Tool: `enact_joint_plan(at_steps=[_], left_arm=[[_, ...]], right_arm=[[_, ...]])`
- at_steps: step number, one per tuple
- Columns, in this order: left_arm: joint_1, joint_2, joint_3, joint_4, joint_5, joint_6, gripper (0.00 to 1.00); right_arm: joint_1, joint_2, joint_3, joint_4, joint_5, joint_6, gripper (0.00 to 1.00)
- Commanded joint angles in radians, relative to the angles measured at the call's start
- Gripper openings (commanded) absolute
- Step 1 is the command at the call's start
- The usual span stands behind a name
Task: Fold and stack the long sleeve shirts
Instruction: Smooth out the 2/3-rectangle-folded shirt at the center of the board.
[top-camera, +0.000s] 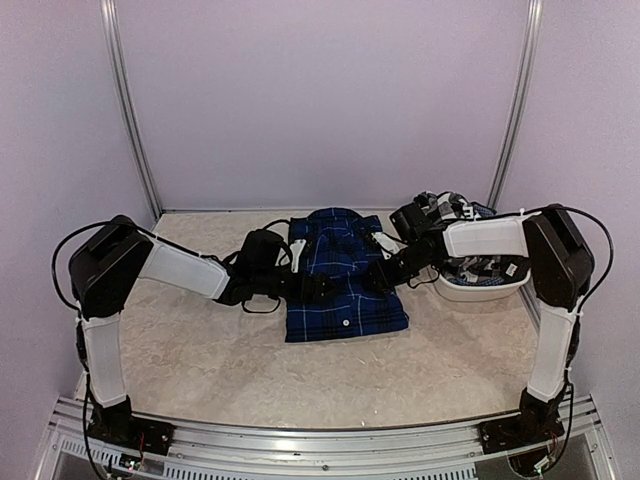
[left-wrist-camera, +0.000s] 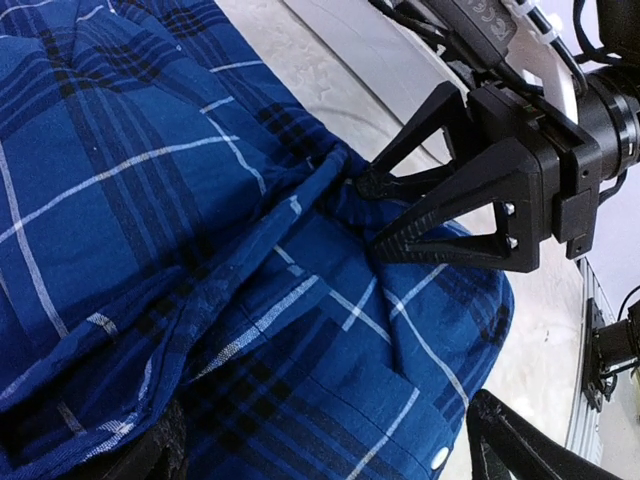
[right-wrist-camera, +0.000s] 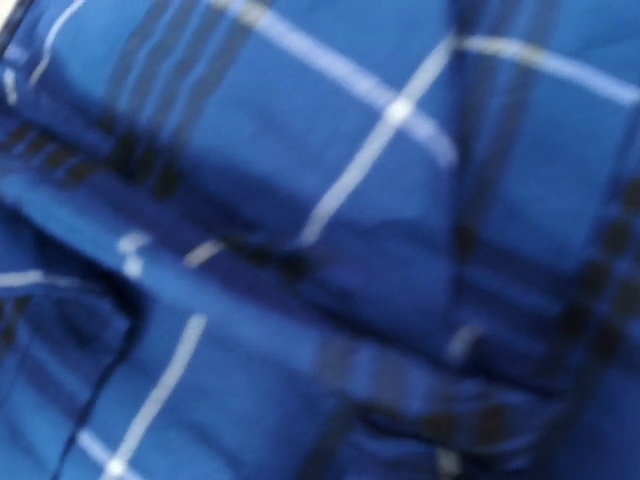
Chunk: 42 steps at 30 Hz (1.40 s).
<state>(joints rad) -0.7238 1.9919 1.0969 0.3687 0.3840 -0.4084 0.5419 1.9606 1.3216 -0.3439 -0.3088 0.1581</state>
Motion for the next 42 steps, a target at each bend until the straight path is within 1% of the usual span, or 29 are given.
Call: enact_joint_plan(at_steps=[1, 5, 9, 13, 17, 21, 24, 32, 35, 39, 42], left_arm=[[0.031, 0.033, 0.022, 0.046, -0.024, -0.043, 0.91], [0.05, 0.045, 0.001, 0.077, -0.056, -0.091, 0.91], [0.054, 0.035, -0.022, 0.087, -0.099, -0.096, 0.93], [0.059, 0.007, -0.035, 0.09, -0.126, -0.087, 0.96], [0.064, -0.051, -0.059, 0.087, -0.163, -0.055, 0.99], [0.059, -0.138, -0.099, 0.083, -0.186, -0.003, 0.99], [0.047, -0.205, -0.138, 0.072, -0.207, 0.051, 0.99], [-0.005, -0.396, -0.289, 0.033, -0.233, 0.219, 0.99], [-0.047, -0.451, -0.33, 0.008, -0.281, 0.328, 0.99], [-0.107, -0.487, -0.361, -0.044, -0.335, 0.511, 0.99], [-0.143, -0.485, -0.367, -0.098, -0.355, 0.624, 0.99]], right_arm=[[-0.025, -0.012, -0.027, 0.066, 0.054, 0.014, 0.5], [-0.047, -0.016, -0.041, 0.083, 0.069, 0.012, 0.51], [-0.066, -0.022, -0.035, 0.075, 0.138, 0.006, 0.51], [-0.066, -0.07, -0.056, 0.077, 0.195, 0.006, 0.52], [-0.067, -0.151, -0.123, 0.117, 0.186, 0.007, 0.52], [-0.066, -0.227, -0.205, 0.154, 0.14, 0.018, 0.52], [-0.059, -0.273, -0.259, 0.171, 0.1, 0.026, 0.53], [-0.003, -0.406, -0.399, 0.204, 0.108, 0.02, 0.55], [0.023, -0.432, -0.429, 0.218, 0.071, 0.007, 0.55], [0.081, -0.444, -0.444, 0.195, 0.116, -0.041, 0.55], [0.094, -0.465, -0.474, 0.203, 0.125, -0.046, 0.57]])
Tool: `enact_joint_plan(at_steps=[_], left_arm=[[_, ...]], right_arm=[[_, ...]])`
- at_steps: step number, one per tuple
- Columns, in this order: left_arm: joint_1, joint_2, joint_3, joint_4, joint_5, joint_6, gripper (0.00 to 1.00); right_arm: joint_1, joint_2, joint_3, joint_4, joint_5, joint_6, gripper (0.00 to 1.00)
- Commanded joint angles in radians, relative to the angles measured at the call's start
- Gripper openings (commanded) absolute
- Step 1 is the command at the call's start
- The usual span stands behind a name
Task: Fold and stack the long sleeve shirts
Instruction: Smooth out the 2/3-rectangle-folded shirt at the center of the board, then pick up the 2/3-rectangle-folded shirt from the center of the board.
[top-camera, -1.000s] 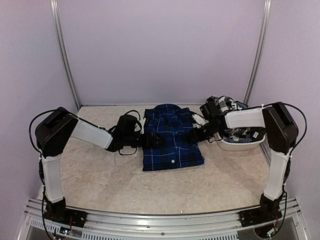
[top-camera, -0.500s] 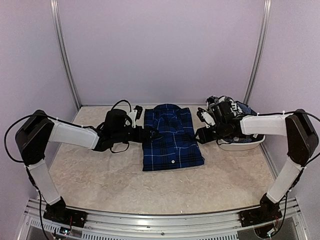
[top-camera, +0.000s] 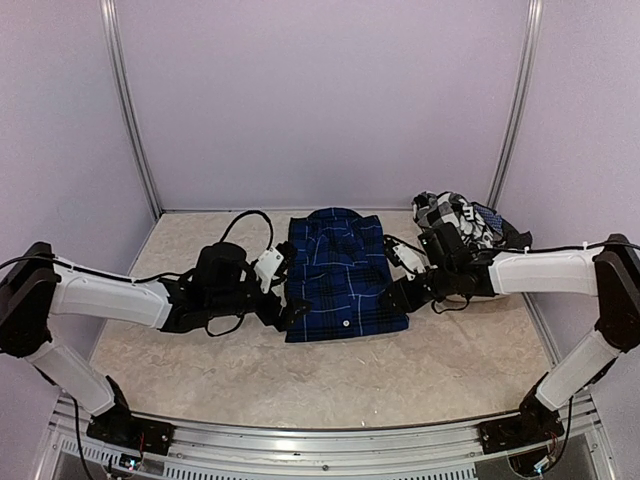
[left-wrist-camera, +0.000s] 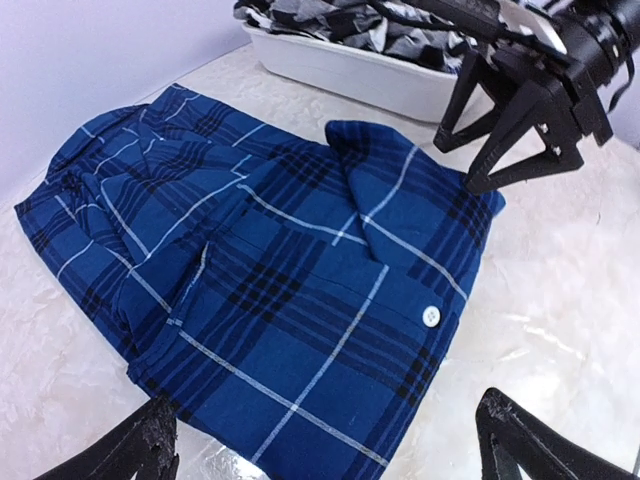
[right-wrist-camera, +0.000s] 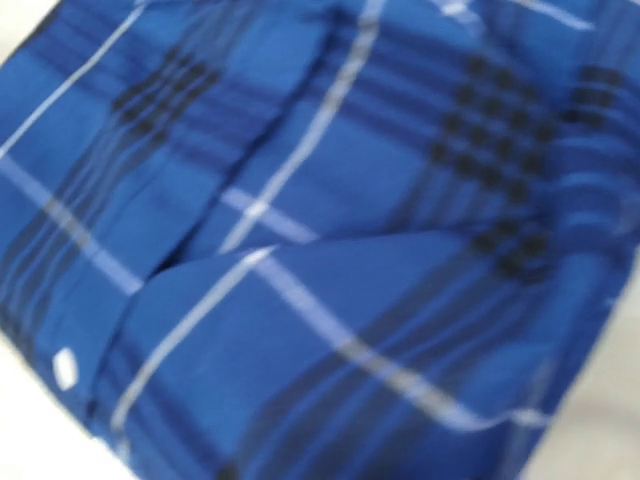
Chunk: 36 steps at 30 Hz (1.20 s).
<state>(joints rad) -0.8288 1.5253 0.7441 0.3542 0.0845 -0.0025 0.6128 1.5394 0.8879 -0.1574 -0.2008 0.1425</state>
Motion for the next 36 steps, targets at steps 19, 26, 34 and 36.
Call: enact_joint_plan(at_steps=[19, 26, 34, 36], left_arm=[[-0.069, 0.243, 0.142, -0.228, -0.149, 0.269, 0.99], [-0.072, 0.23, 0.125, -0.205, -0.117, 0.277, 0.99], [-0.084, 0.287, 0.148, -0.188, -0.167, 0.339, 0.85], [-0.084, 0.307, 0.168, -0.207, -0.163, 0.353, 0.78]], right_arm=[[0.026, -0.099, -0.122, 0.03, 0.054, 0.018, 0.58], [0.026, -0.105, -0.14, 0.038, 0.055, 0.023, 0.58], [0.026, -0.127, -0.14, 0.023, 0.054, 0.014, 0.58], [0.027, -0.124, -0.141, 0.022, 0.053, 0.014, 0.58]])
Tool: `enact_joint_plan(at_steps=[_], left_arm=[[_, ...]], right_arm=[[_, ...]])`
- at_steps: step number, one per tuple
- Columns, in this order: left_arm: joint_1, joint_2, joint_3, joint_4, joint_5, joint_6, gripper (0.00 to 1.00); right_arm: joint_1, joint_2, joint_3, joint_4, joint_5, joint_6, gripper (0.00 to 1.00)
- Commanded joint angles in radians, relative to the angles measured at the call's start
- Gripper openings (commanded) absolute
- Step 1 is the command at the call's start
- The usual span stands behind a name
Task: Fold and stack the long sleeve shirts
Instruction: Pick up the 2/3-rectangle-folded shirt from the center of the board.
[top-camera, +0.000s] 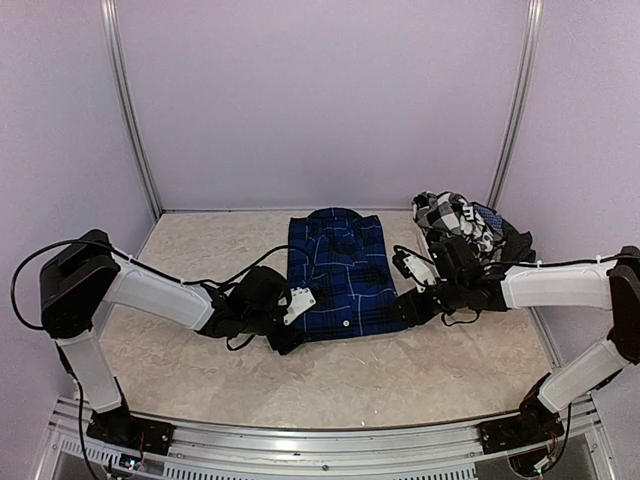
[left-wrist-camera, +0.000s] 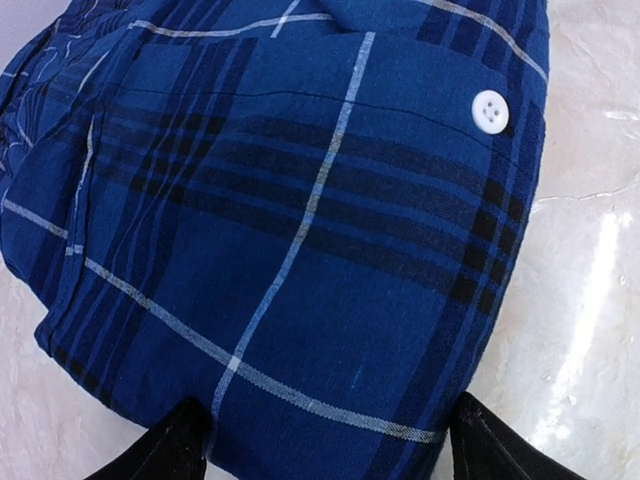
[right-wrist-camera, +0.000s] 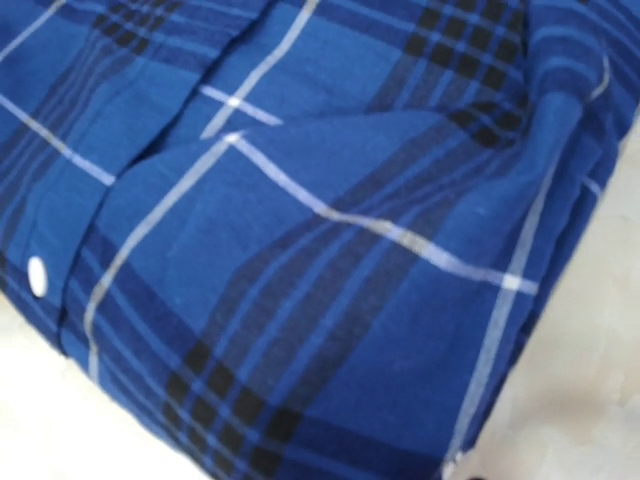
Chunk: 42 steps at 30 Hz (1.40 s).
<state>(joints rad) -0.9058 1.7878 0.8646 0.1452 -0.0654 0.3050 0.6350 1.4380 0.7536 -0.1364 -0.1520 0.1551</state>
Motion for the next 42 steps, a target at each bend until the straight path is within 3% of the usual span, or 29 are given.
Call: enact_joint_plan(at_steps=[1, 9, 15, 18, 22, 28, 36, 42], left_arm=[[-0.007, 0.063, 0.056, -0.008, -0.013, 0.048, 0.77], [-0.007, 0.104, 0.07, -0.064, 0.013, 0.03, 0.7], [-0.018, 0.07, 0.026, -0.077, 0.071, -0.019, 0.42], [-0.04, 0.045, 0.018, -0.088, 0.127, -0.055, 0.21], [-0.105, -0.003, -0.004, -0.106, 0.098, -0.113, 0.0], [-0.226, -0.051, -0.062, -0.142, 0.069, -0.234, 0.0], [-0.405, -0.153, -0.166, -0.203, 0.043, -0.499, 0.0], [-0.482, -0.253, -0.207, -0.27, 0.059, -0.65, 0.0]], right_arm=[[0.004, -0.02, -0.007, 0.0, 0.004, 0.001, 0.58], [0.004, -0.027, -0.017, -0.01, 0.001, 0.006, 0.58], [0.006, -0.077, -0.049, -0.026, -0.019, 0.015, 0.58], [0.009, -0.133, -0.086, -0.011, -0.034, 0.047, 0.58], [0.041, -0.225, -0.154, 0.026, -0.044, 0.116, 0.57], [0.188, -0.385, -0.265, 0.038, 0.036, 0.233, 0.57], [0.424, -0.56, -0.303, -0.1, 0.143, 0.328, 0.57], [0.604, -0.586, -0.295, -0.16, 0.281, 0.346, 0.57]])
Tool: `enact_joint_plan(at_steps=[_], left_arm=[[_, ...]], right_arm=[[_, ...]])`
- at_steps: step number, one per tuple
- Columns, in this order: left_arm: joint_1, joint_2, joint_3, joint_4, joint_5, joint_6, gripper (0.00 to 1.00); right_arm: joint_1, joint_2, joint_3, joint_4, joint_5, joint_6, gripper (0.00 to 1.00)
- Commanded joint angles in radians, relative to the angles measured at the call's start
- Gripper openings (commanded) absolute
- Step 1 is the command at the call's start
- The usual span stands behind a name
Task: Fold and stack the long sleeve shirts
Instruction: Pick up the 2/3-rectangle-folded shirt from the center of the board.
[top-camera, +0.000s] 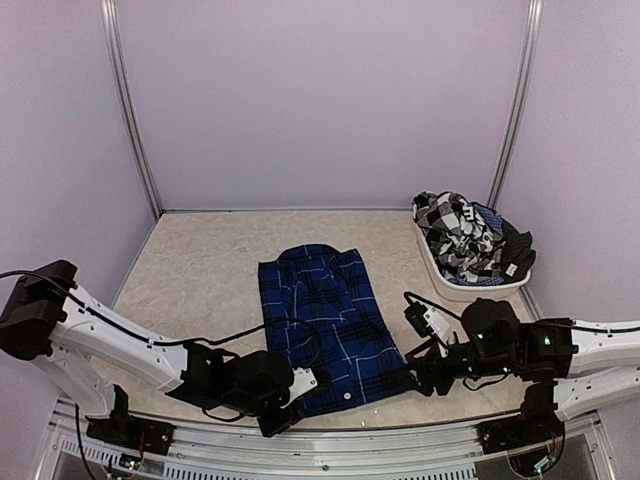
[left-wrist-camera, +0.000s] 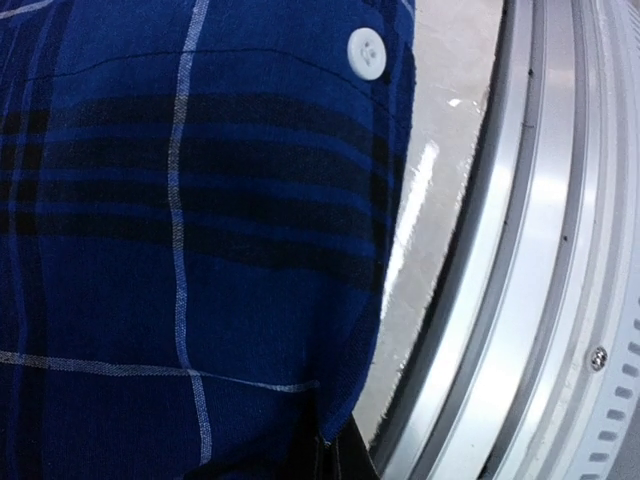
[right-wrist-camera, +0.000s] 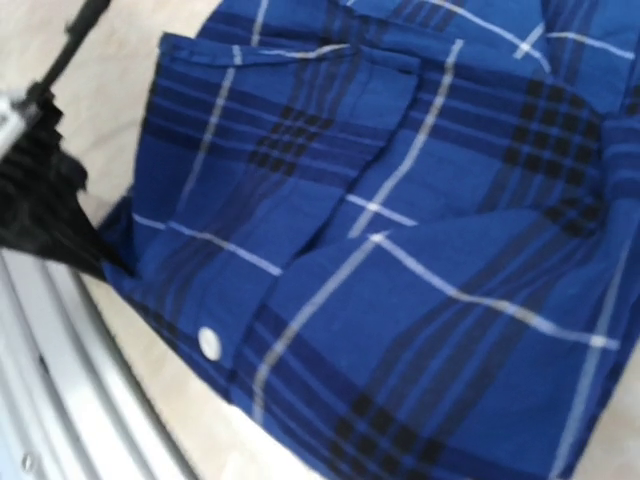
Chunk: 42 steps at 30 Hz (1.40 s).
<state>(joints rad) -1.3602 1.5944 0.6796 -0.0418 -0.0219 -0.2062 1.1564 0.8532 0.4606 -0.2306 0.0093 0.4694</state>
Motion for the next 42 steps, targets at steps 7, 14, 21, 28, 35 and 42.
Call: enact_joint_plan(at_steps=[7, 14, 21, 28, 35, 42], left_arm=[[-0.037, -0.176, -0.046, -0.204, 0.025, -0.247, 0.0], [-0.006, -0.216, -0.051, -0.245, 0.036, -0.22, 0.0], [0.024, -0.182, -0.06, -0.244, 0.091, -0.19, 0.0], [0.068, -0.208, -0.064, -0.221, 0.16, -0.161, 0.0], [0.077, -0.244, -0.076, -0.206, 0.185, -0.156, 0.0], [0.076, -0.244, -0.085, -0.185, 0.213, -0.151, 0.0]], right_arm=[[0.283, 0.168, 0.065, -0.078, 0.324, 0.022, 0.58], [0.355, 0.337, 0.134, -0.063, 0.368, -0.034, 0.6], [0.376, 0.469, 0.187, -0.061, 0.361, -0.074, 0.61], [0.399, 0.585, 0.244, -0.084, 0.388, -0.089, 0.66], [0.4, 0.716, 0.306, -0.138, 0.423, -0.087, 0.61], [0.399, 0.735, 0.307, -0.187, 0.43, -0.059, 0.28]])
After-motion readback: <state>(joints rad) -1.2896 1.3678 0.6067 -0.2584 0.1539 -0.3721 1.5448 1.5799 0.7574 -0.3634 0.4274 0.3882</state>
